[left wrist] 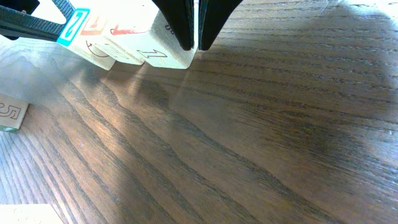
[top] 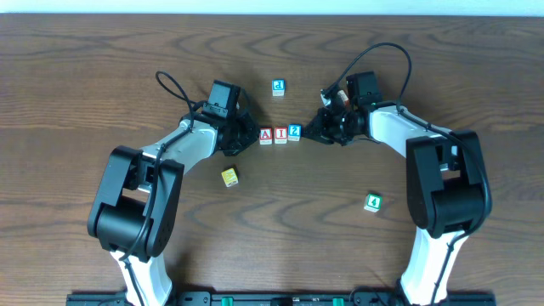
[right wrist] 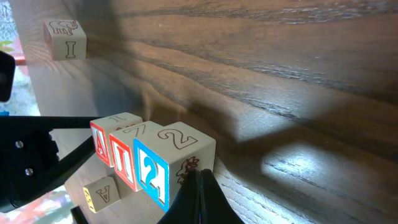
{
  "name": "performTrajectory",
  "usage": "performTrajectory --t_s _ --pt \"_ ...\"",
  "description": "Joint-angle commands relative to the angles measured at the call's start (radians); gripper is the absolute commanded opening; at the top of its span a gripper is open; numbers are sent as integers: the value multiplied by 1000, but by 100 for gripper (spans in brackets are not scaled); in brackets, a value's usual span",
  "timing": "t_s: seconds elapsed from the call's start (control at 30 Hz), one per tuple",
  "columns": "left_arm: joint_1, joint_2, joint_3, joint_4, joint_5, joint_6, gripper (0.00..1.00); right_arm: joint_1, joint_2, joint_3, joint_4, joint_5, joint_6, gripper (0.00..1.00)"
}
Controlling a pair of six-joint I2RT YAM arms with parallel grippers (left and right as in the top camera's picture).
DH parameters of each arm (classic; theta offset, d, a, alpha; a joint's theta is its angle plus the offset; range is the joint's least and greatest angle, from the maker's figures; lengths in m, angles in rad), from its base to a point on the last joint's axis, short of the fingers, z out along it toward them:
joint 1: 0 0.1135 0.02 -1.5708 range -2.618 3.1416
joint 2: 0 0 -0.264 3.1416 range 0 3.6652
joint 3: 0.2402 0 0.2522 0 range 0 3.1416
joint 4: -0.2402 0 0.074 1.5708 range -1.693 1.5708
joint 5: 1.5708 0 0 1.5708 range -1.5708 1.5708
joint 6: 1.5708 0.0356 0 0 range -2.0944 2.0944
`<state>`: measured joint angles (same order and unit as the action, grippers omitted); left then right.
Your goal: Spell out Ai2
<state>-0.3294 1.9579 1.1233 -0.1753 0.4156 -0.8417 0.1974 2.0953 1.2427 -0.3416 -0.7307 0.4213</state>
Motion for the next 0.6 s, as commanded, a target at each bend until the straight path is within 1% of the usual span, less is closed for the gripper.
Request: performTrajectory --t_s 0.0,0.57 --pt "0 17 -2 1 0 1 6 29 13 14 3 -22 -8 2" --pt "-5 17 -2 -5 -8 27 6 26 13 14 11 8 -7 2"
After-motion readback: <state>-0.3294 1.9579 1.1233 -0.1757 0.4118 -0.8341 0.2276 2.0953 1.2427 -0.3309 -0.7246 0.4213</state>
